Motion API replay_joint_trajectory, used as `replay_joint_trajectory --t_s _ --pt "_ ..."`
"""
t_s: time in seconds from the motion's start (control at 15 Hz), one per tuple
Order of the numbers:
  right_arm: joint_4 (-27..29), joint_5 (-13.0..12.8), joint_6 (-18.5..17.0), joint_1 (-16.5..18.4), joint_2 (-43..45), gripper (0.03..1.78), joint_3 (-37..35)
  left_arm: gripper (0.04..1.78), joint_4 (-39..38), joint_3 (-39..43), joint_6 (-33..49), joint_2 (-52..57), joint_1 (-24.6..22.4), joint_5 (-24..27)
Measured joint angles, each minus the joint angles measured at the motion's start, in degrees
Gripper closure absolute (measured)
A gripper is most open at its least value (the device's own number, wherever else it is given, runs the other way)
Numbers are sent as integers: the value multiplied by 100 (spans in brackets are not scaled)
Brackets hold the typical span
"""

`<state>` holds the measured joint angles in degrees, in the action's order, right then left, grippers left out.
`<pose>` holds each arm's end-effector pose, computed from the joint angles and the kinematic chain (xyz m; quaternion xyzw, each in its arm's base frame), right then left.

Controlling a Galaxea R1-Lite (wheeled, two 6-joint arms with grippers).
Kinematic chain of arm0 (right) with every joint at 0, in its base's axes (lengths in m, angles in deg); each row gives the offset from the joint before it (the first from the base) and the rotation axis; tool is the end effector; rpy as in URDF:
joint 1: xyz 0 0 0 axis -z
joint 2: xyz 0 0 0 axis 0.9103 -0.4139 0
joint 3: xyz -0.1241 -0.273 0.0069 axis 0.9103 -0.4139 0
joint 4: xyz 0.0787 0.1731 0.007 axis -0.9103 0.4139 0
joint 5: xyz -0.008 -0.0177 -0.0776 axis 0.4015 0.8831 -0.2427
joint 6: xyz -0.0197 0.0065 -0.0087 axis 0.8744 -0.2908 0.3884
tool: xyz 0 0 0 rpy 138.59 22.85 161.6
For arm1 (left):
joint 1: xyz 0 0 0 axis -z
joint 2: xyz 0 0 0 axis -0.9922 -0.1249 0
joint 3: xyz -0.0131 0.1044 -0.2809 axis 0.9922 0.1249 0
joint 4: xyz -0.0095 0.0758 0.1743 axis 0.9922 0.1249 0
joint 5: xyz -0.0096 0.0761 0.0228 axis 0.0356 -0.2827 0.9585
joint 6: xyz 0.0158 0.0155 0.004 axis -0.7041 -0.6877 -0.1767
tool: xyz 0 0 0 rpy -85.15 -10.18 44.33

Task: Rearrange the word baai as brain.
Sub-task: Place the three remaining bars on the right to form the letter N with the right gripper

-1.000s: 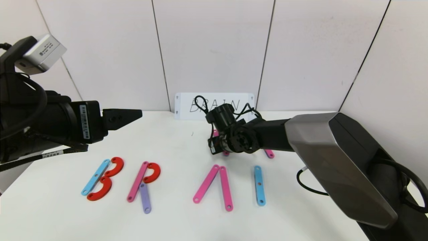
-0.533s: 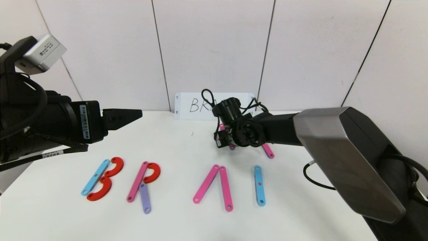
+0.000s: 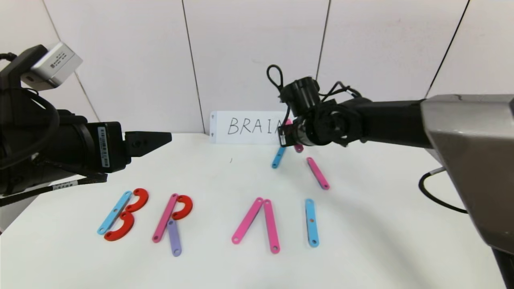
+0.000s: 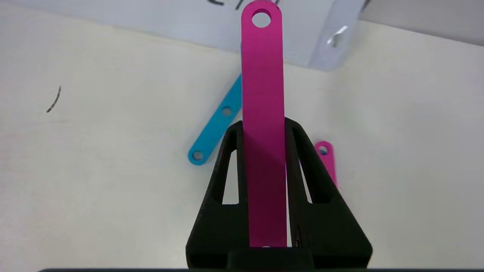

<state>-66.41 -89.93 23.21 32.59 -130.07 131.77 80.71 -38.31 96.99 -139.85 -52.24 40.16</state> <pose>0.3989 0.2479 0.1786 -0.0619 0.2776 0.0540 0.9572 0.1590 -0.0887 0.2896 -0.0711 0.1728 -0.1417 0.9721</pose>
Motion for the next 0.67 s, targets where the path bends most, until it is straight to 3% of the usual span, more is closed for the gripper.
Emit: replay_joint_trajectory --t_s 0.27,0.67 --pt "639 -144 -284 135 895 151 -433 9 2 0 2 -11 0 2" --pt "706 -310 -863 152 2679 151 -2861 9 4 0 0 -11 0 26"
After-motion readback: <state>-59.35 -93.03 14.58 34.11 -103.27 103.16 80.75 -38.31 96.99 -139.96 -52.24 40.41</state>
